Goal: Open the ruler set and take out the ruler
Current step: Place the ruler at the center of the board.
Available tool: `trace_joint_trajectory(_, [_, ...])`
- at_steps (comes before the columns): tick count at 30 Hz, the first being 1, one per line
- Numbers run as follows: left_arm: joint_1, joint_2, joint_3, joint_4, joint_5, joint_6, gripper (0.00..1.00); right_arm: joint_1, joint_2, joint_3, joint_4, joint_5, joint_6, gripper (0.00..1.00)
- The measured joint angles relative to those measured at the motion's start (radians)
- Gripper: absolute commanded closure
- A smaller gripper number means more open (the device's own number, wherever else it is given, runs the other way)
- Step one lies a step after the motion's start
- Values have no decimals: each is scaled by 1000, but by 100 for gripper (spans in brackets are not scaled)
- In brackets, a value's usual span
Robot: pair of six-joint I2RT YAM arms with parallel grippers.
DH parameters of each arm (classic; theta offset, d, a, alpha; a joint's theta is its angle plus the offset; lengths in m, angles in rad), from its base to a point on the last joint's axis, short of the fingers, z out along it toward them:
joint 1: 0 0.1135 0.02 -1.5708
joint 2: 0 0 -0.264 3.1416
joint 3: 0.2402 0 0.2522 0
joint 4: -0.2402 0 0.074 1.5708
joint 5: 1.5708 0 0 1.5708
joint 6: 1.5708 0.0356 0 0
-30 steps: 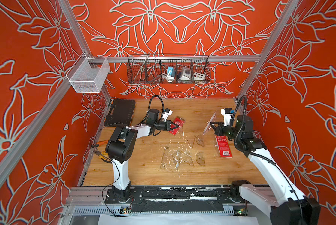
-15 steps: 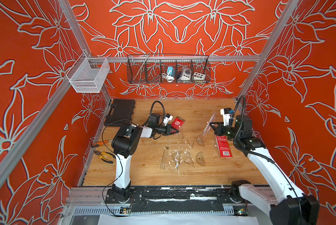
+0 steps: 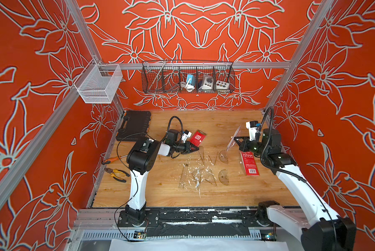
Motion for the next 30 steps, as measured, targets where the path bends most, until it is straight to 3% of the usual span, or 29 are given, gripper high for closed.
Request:
trace_joint_trajectory(10, [0, -4, 0, 11, -38, -7, 68, 0, -1, 0, 0, 1, 0, 100])
trace_joint_trajectory(14, [0, -67, -31, 3, -84, -1, 66, 0, -1, 0, 0, 0, 0, 100])
trace_joint_trajectory(23, [-16, -427, -115, -4, -289, 37, 65, 0, 13, 0, -1, -76, -42, 100])
trace_joint_trajectory(30, [-184, -665, -136, 2, -507, 99, 75, 6, 29, 0, -1, -144, -80, 100])
